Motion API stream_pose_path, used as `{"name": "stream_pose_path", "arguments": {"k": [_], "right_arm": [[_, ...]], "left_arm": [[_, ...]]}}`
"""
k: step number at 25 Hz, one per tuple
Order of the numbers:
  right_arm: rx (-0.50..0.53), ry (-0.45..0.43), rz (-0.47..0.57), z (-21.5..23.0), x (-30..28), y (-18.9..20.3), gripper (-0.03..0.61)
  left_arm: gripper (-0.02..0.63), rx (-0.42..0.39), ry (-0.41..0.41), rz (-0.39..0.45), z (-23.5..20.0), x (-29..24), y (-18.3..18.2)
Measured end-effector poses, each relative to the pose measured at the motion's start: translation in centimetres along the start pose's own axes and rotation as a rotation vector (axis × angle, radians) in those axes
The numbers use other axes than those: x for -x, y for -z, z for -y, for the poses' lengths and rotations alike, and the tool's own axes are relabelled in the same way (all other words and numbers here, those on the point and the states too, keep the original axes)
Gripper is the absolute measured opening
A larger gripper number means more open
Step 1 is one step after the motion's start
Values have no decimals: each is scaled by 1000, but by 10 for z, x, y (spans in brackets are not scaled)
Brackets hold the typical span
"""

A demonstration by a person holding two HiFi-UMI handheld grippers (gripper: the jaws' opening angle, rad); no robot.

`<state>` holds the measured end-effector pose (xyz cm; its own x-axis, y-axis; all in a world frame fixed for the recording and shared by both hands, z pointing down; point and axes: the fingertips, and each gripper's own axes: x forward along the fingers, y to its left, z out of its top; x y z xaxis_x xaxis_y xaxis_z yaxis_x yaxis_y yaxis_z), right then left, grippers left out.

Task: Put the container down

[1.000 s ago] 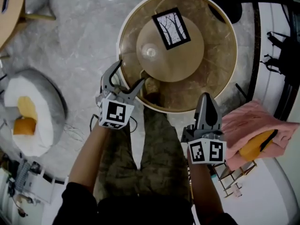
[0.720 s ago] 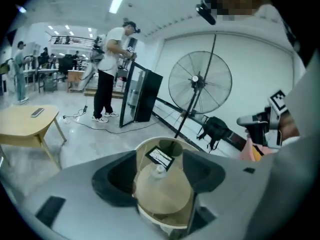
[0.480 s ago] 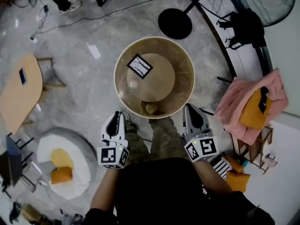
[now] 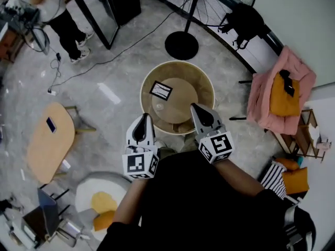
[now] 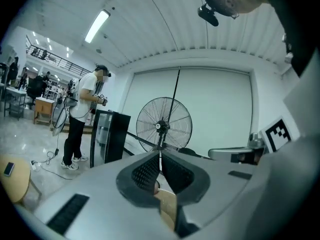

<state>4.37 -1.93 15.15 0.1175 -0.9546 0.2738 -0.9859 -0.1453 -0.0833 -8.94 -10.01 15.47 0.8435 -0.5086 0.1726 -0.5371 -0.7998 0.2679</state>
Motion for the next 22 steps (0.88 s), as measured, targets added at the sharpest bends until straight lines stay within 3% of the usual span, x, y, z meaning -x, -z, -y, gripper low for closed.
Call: {"name": "stream_pose_path", "arguments": {"k": [4,8,22], "right_arm": [[-1,64,64,6,19,-22,21],[-7,119,80,15,36,-25,21],[35,152,110,12,52,-40,21]], "left_arm": [[29,-65,23,11,-1,10,-14],[29,-78,62,36,9,14,-19],[29,-80,71,59,21,30,-14]]}}
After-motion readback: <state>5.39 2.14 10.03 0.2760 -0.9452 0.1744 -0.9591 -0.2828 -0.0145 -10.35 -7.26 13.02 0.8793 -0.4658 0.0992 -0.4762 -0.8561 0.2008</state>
